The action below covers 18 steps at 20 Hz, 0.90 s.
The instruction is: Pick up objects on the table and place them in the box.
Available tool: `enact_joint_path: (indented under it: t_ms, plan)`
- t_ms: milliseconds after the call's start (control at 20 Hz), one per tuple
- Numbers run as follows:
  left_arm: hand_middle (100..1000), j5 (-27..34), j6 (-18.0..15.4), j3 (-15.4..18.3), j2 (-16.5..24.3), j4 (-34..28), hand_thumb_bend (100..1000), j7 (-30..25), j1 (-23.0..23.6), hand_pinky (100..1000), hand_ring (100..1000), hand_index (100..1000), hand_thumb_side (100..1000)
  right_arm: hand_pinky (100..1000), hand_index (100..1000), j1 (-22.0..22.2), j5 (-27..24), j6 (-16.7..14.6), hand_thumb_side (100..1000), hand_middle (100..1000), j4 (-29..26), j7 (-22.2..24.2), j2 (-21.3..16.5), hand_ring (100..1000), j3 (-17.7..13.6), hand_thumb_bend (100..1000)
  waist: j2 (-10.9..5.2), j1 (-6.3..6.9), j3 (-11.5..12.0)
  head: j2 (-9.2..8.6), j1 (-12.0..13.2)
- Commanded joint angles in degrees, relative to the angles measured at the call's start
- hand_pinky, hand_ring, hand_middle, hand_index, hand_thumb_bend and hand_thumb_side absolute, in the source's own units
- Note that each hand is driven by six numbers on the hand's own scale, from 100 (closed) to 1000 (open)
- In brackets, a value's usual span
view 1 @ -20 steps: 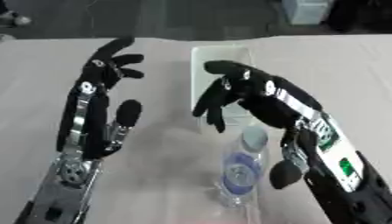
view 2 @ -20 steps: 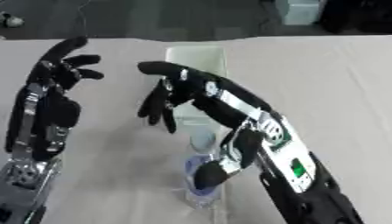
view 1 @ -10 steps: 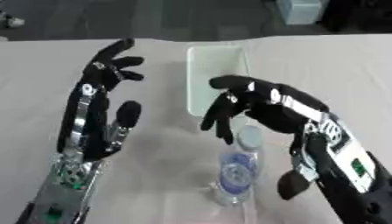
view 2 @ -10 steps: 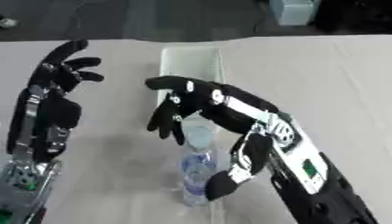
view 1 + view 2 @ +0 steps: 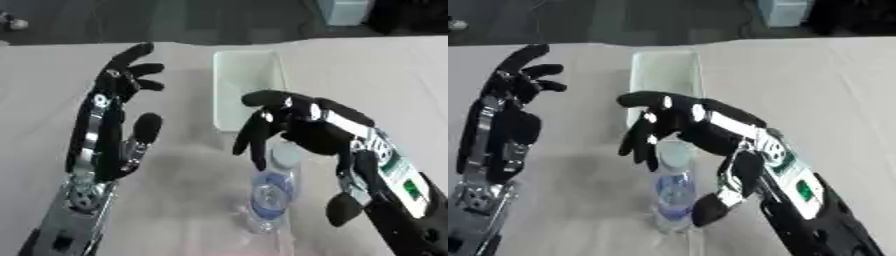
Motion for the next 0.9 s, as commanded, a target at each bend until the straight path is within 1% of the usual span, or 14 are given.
enact_joint_path:
  t_ms: [50,250,300,350,900]
  plan:
    - [841,-0.15,-0.21,0.47,0.24,-0.73,489,0.09,-0.42,625,775,923,779,429,1000,-0.24,0.13,-1.92,479,568,-0.07,1.92,0.28,721,-0.75,705,-0.87,0.1,0.15,-0.32,-0.37]
    - [839,-0.1,-0.23,0.46,0.12,-0.72,489,0.0,-0.48,625,775,923,780,425,1000,-0.33,0.83,-2.47,482,565,0.45,1.82,0.76,720,-0.9,703,-0.69,0.13,0.38,-0.37,-0.36]
    - [839,-0.08,-0.24,0.44,0.08,-0.71,488,-0.02,-0.5,625,775,923,780,425,1000,-0.34,1.01,-2.58,507,564,0.64,1.76,0.94,720,-0.9,746,-0.64,0.15,0.46,-0.4,-0.38]
    - [839,-0.05,-0.26,0.43,0.05,-0.71,488,-0.05,-0.52,625,775,923,780,426,1000,-0.35,1.17,-2.68,487,564,0.84,1.69,1.11,718,-0.89,699,-0.6,0.18,0.53,-0.43,-0.4]
    - [839,0.14,-0.24,0.4,-0.14,-0.8,487,-0.27,-0.73,626,775,924,780,427,995,-0.36,3.29,-3.81,500,558,2.84,0.5,2.54,715,-0.91,688,-0.36,0.59,1.33,-0.4,-0.74]
